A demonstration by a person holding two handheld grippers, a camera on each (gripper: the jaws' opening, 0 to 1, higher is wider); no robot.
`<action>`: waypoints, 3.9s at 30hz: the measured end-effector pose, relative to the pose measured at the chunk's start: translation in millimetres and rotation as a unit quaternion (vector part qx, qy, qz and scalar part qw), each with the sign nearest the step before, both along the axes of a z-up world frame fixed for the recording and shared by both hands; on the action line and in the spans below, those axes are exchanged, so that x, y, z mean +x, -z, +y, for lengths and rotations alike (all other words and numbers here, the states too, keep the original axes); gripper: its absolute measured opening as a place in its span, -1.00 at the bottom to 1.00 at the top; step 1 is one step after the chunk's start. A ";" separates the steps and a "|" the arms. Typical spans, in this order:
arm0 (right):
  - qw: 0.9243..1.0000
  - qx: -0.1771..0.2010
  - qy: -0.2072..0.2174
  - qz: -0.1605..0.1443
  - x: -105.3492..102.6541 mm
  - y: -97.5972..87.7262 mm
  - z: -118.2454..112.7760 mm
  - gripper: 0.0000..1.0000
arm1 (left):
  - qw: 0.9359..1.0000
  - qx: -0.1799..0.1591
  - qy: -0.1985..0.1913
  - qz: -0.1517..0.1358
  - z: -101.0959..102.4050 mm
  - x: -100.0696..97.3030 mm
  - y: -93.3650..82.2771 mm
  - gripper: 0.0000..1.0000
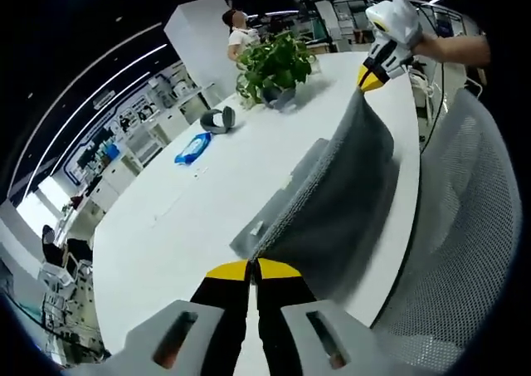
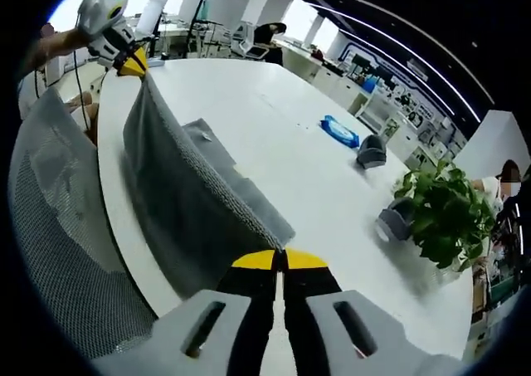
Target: Fold the towel on the table until its edges align and the towel forms a compact rectangular stack.
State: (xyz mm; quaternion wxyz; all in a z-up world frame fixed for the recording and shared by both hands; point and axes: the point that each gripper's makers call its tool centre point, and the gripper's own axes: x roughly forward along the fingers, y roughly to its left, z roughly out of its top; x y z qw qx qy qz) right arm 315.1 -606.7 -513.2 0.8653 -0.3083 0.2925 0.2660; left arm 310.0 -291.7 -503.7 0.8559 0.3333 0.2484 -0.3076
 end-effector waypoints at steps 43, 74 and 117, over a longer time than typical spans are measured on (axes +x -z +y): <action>0.998 0.006 0.003 0.064 74.3 54.6 -8.4 -1.00 | 0.998 0.019 0.032 0.045 -3.7 83.1 46.0 -0.96; 0.996 -0.028 0.006 0.079 118.9 100.1 -18.5 -1.00 | 0.986 0.158 0.026 0.042 18.2 141.7 104.7 -0.90; 0.978 0.036 -0.116 0.171 -53.8 129.0 62.7 -1.00 | 0.978 0.137 0.142 0.074 -91.7 -20.8 147.8 -0.95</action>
